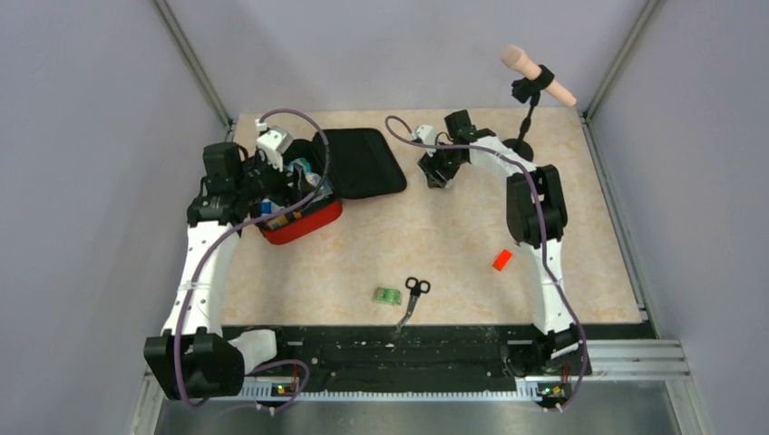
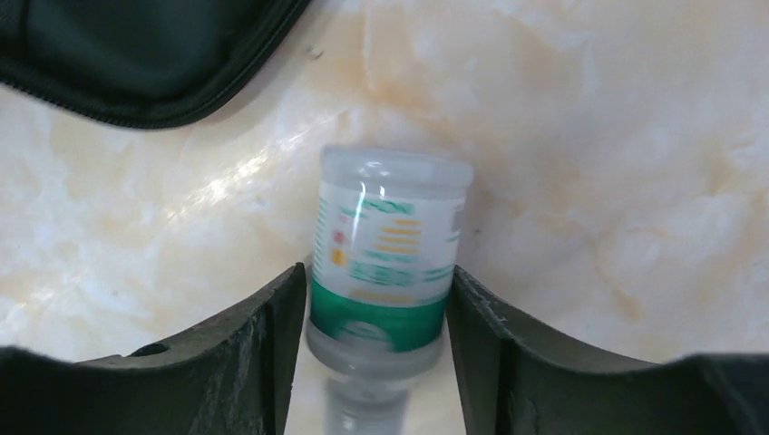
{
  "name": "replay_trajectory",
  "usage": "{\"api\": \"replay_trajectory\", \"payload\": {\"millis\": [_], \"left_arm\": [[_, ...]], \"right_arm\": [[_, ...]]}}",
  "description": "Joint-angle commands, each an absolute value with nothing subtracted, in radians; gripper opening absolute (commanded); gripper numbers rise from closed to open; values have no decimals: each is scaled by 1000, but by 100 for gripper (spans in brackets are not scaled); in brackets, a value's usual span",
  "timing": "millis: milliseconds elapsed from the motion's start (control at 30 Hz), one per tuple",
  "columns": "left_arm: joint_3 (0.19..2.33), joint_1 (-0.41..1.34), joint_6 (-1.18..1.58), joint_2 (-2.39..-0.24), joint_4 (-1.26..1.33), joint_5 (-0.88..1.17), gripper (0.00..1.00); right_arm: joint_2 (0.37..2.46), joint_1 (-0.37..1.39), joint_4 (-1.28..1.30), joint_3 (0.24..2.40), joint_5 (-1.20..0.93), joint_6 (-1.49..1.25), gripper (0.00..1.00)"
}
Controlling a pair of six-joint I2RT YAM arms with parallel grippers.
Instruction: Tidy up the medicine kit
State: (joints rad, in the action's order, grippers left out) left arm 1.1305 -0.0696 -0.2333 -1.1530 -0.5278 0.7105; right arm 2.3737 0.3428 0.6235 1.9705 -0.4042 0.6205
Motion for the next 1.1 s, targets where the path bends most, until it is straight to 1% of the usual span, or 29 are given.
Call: {"api": "replay_trajectory", "payload": {"millis": [0, 67, 167, 267, 433, 500, 667, 833, 933, 967, 1067], "left_arm": [[1099, -69, -206, -1153, -455, 765, 82], [1084, -69, -206, -1154, -442, 791, 81], [1046, -68, -219, -1150, -413, 857, 81], [985, -57, -218, -1152, -344, 952, 82], [875, -7, -13, -1192, -115, 1052, 86], [853, 59, -3, -1208, -81, 1055, 88], [852, 184, -20, -1264, -104, 1062, 90], [833, 199, 116, -1346, -9, 1130, 90], [852, 212, 133, -1401, 5, 1164, 91], [858, 214, 139, -1416, 5, 1177, 97], [867, 225, 169, -1453, 5, 1216, 99]], "right_arm": [[2296, 356, 674, 1830, -421, 599, 50], [2248, 357, 653, 1769, -442, 585, 41], [2152, 367, 592, 1652, -493, 576, 35], [2030, 404, 543, 1498, -564, 619, 33], [1821, 512, 530, 1323, -698, 724, 32], [1750, 558, 523, 1271, -725, 748, 32], [1628, 665, 554, 1238, -744, 785, 32], [1575, 723, 586, 1243, -767, 792, 32], [1572, 751, 599, 1246, -744, 799, 32], [1573, 759, 600, 1244, -736, 799, 32], [1574, 779, 597, 1246, -714, 801, 31]]}}
